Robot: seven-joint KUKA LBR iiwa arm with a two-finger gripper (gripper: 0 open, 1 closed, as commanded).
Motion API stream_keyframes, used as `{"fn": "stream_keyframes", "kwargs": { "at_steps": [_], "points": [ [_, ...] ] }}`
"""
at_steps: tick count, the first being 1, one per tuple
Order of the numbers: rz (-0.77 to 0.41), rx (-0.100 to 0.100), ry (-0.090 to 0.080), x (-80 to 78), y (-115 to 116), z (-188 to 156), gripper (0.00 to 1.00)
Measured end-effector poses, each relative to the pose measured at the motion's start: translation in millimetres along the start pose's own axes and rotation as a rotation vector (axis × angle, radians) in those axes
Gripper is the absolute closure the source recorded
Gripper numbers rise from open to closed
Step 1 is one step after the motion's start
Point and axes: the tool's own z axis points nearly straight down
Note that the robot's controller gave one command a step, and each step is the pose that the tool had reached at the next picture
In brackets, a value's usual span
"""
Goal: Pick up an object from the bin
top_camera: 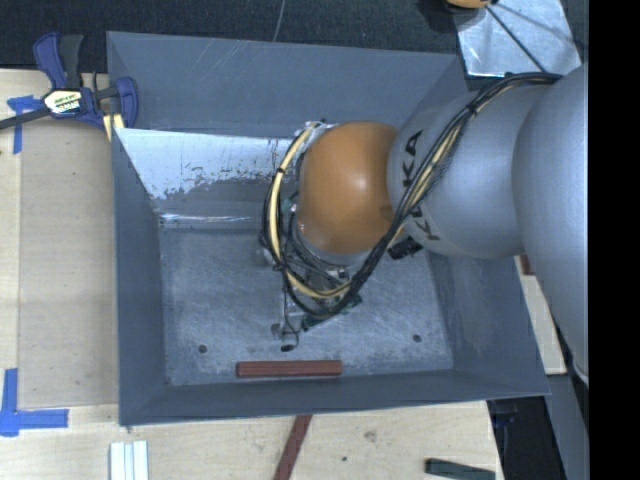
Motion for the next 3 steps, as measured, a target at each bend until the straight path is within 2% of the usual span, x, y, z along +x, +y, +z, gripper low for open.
{"fn": "stream_keyframes", "kwargs": {
  "at_steps": [1, 2, 3],
  "points": [
    [-0.13, 0.0, 0.013, 9.7, -26.2, 22.2, 0.0],
    [-0.168, 0.001, 0.005, 7.2, -43.8, 32.8, 0.0],
    [-0.152, -0.002, 0.013, -4.5, -85.7, -6.0, 0.0]
  ]
}}
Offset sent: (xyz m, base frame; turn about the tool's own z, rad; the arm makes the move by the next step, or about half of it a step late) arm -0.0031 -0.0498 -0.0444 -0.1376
